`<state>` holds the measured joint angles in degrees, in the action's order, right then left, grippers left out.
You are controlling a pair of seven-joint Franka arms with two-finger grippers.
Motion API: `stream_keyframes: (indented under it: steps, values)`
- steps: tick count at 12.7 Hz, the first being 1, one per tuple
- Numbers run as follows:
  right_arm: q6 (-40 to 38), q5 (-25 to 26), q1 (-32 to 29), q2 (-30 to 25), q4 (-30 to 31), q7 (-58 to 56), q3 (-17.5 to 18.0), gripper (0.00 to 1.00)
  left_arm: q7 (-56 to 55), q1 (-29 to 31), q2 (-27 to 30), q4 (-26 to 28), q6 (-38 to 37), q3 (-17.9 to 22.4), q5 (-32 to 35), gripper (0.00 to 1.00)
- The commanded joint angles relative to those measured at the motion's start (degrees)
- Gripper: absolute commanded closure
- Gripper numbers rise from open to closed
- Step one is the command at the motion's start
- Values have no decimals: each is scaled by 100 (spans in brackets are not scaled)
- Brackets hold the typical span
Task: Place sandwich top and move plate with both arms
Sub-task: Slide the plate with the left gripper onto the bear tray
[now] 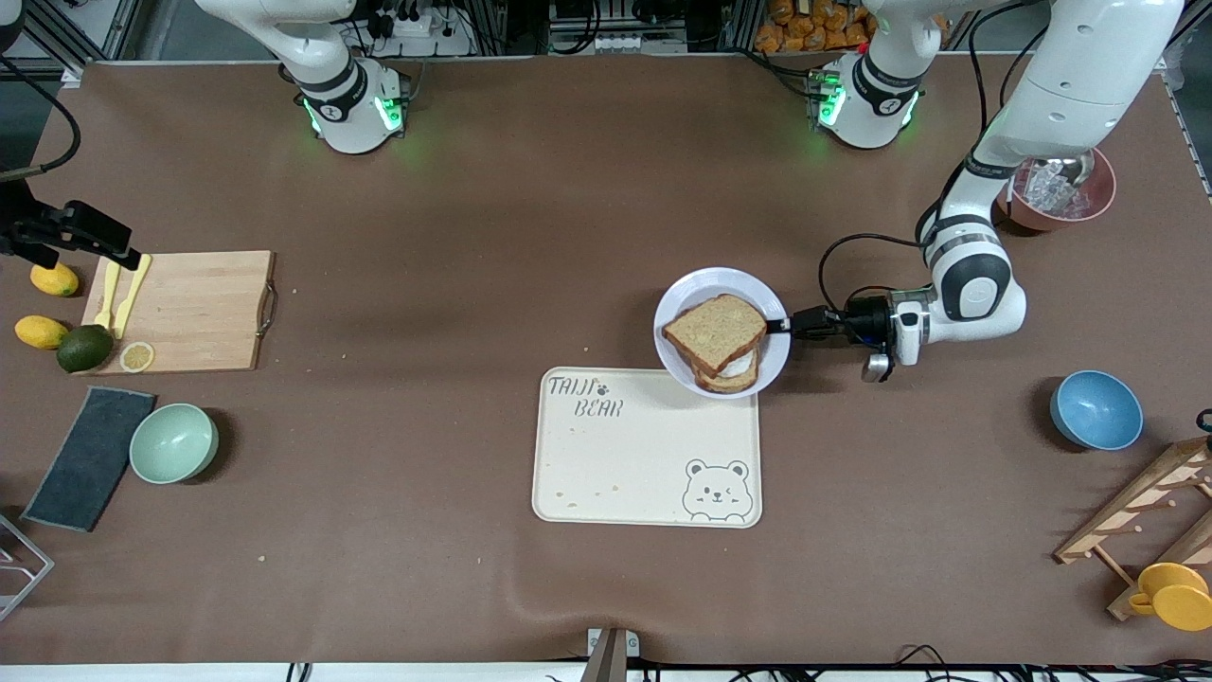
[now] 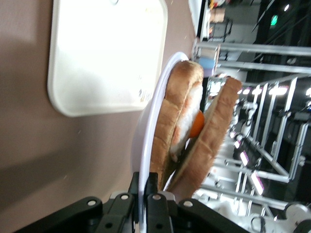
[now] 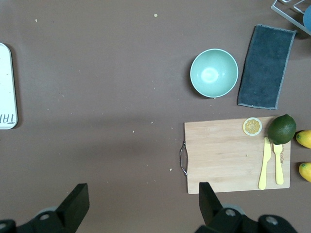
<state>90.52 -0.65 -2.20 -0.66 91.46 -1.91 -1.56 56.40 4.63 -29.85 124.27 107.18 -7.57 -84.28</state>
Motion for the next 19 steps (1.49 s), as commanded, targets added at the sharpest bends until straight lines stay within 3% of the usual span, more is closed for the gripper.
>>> stream_keyframes:
  steps: [1,5,11,19]
  values:
    - [-26,38,-123,-22,38,85,120,0,-59,-23,41,-174,196,-8,-325,100]
    - [-26,38,-123,5,38,85,121,0,-41,-208,-196,-481,996,-17,-852,100]
    - [-17,38,-132,40,47,85,129,0,3,-1095,-618,-1088,1788,-8,-2495,100]
    - [-17,38,-132,75,56,77,120,0,20,-1543,-1128,-1572,2597,-8,-2997,100]
